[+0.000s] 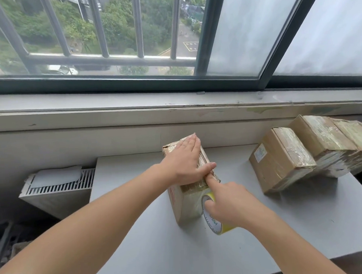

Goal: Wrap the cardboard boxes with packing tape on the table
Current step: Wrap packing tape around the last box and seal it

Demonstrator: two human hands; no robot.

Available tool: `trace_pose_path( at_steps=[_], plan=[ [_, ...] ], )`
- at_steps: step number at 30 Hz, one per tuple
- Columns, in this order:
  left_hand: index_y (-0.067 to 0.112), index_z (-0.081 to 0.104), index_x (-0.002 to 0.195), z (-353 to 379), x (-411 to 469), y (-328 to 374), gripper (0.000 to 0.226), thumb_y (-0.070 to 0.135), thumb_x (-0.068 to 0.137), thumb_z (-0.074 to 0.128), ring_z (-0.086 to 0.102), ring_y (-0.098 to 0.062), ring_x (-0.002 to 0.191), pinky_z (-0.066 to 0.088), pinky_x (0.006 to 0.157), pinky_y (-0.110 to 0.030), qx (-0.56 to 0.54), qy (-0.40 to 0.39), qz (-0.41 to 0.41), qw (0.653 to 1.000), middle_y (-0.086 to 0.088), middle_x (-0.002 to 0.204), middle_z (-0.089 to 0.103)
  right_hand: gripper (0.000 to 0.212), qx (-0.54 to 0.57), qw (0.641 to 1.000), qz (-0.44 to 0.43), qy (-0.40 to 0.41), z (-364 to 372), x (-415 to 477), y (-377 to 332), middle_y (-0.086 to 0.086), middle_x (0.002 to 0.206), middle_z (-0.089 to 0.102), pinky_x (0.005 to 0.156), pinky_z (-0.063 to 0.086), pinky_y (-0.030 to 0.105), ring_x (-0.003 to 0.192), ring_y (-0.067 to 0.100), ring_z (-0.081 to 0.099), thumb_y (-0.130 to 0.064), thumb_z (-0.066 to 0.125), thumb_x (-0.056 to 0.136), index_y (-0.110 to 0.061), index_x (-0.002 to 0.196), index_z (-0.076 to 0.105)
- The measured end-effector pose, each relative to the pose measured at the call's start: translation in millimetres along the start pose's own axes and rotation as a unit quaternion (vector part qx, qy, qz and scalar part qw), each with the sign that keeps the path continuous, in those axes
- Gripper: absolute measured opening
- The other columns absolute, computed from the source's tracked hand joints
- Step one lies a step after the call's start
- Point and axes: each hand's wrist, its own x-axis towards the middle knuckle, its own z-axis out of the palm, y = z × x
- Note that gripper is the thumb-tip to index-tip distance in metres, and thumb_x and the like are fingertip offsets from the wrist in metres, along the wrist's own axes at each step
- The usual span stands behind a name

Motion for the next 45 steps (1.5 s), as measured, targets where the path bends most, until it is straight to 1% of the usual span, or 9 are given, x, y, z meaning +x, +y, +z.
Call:
trace_pose_path(
  at_steps=[5, 14, 19, 23, 28, 30, 36, 41, 45],
  plan=[
    [0.007, 0.005, 0.164, -11, -4, 0, 0.083, 0.061, 0.105, 0.029, 0.002, -0.020, 0.159, 0.006, 0.128, -0.035, -0.027, 0.022, -0.021, 0.999, -0.010, 0.172, -0.003, 0.080, 0.004, 1.000, -0.005, -0.001, 1, -2, -2, -0.001, 0.076, 0.048, 0.063, 0.038, 0.036, 0.071, 0.025, 0.046, -0.041, 0.037, 0.100, -0.040, 0.158, -0.018],
    [0.005, 0.002, 0.164, 3, 5, 0, 0.080, 0.059, 0.107, 0.019, -0.003, -0.024, 0.159, -0.001, 0.129, -0.040, 0.002, 0.018, -0.089, 0.996, -0.013, 0.172, -0.004, 0.086, -0.001, 1.000, -0.014, -0.001, 2, 1, 1, -0.001, 0.072, 0.047, 0.063, 0.038, 0.037, 0.075, 0.030, 0.049, -0.038, 0.039, 0.097, -0.040, 0.156, -0.024],
    [0.003, 0.007, 0.163, 7, -11, 5, 0.068, 0.044, 0.110, 0.022, 0.000, -0.026, 0.159, 0.002, 0.129, -0.040, 0.020, 0.024, -0.057, 0.998, -0.015, 0.172, 0.004, 0.087, 0.012, 1.000, -0.021, 0.006, 6, 1, 0, -0.001, 0.072, 0.048, 0.056, 0.032, 0.036, 0.071, 0.026, 0.047, -0.041, 0.039, 0.098, -0.040, 0.156, -0.025],
    [0.011, 0.010, 0.164, 9, -16, -3, 0.063, 0.041, 0.111, 0.022, 0.002, -0.025, 0.159, 0.004, 0.128, -0.042, 0.020, 0.029, -0.035, 0.999, -0.011, 0.172, 0.006, 0.087, 0.033, 0.999, -0.019, 0.003, 8, 5, -1, 0.000, 0.074, 0.050, 0.066, 0.042, 0.038, 0.077, 0.030, 0.053, -0.042, 0.041, 0.098, -0.034, 0.160, -0.019],
    [0.025, 0.009, 0.166, -13, -8, -18, 0.060, 0.046, 0.111, 0.021, 0.001, -0.013, 0.159, 0.006, 0.127, -0.047, 0.044, -0.001, 0.006, 0.999, 0.006, 0.173, 0.001, 0.098, 0.159, 0.986, -0.039, 0.005, 12, 0, -14, 0.001, 0.088, 0.061, 0.069, 0.050, 0.038, 0.085, 0.027, 0.061, -0.049, 0.052, 0.094, -0.038, 0.157, -0.023],
    [0.029, 0.006, 0.165, -13, -12, -23, 0.059, 0.046, 0.111, 0.020, 0.000, -0.013, 0.159, 0.007, 0.126, -0.049, 0.055, 0.000, 0.010, 0.998, 0.010, 0.173, -0.001, 0.102, 0.219, 0.975, -0.044, 0.024, 21, -6, -18, 0.000, 0.098, 0.063, 0.079, 0.052, 0.039, 0.092, 0.027, 0.061, -0.058, 0.057, 0.093, -0.044, 0.156, -0.023],
    [0.038, -0.002, 0.163, -9, -22, -16, 0.058, 0.048, 0.110, 0.017, -0.009, -0.019, 0.159, -0.001, 0.125, -0.058, 0.054, -0.024, -0.015, 0.998, 0.009, 0.173, -0.006, 0.100, 0.317, 0.936, -0.119, 0.094, 56, -20, -12, -0.011, 0.120, 0.064, 0.091, 0.051, 0.034, 0.106, 0.016, 0.062, -0.066, 0.058, 0.090, -0.050, 0.156, -0.016],
    [0.029, -0.008, 0.164, 3, -27, 4, 0.076, 0.066, 0.103, 0.019, -0.020, -0.013, 0.156, -0.011, 0.123, -0.061, 0.062, -0.015, -0.037, 0.997, 0.014, 0.170, -0.017, 0.086, 0.335, 0.927, -0.155, 0.067, 62, -30, 3, -0.012, 0.134, 0.062, 0.095, 0.050, 0.038, 0.110, 0.015, 0.062, -0.060, 0.046, 0.100, -0.054, 0.150, -0.024],
    [0.032, -0.006, 0.164, -2, -28, 5, 0.078, 0.068, 0.102, 0.023, -0.012, -0.007, 0.157, -0.008, 0.124, -0.059, 0.057, -0.017, -0.053, 0.997, 0.016, 0.170, -0.014, 0.086, 0.254, 0.950, -0.167, 0.077, 59, -34, 7, -0.009, 0.141, 0.059, 0.093, 0.049, 0.041, 0.111, 0.024, 0.062, -0.058, 0.043, 0.102, -0.039, 0.158, -0.019]
  ],
)
